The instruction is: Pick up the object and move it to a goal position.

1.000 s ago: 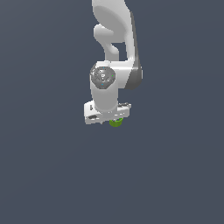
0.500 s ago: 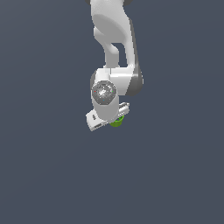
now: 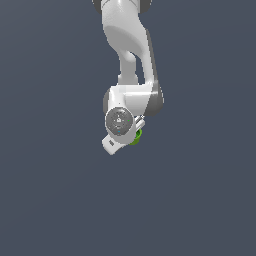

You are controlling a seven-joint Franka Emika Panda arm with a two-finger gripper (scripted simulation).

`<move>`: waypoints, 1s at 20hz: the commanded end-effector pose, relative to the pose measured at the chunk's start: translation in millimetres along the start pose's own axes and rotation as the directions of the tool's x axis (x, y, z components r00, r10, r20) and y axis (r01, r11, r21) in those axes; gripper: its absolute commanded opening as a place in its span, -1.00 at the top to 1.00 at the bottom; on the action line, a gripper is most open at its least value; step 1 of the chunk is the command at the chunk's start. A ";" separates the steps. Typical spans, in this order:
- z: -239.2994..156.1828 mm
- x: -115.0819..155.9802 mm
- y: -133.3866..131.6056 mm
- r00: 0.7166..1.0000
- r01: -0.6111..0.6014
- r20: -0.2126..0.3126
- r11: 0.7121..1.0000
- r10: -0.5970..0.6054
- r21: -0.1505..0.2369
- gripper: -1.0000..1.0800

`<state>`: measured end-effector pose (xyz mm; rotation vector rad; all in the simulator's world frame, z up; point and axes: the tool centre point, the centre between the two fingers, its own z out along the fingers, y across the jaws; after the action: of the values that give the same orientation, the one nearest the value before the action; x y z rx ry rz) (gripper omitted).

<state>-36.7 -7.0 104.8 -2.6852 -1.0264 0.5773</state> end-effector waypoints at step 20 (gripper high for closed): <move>17.9 -2.9 -5.7 0.985 0.165 0.046 0.983 -0.169 0.081 -0.23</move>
<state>-48.0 -4.0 94.1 -2.5004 -1.2040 0.6418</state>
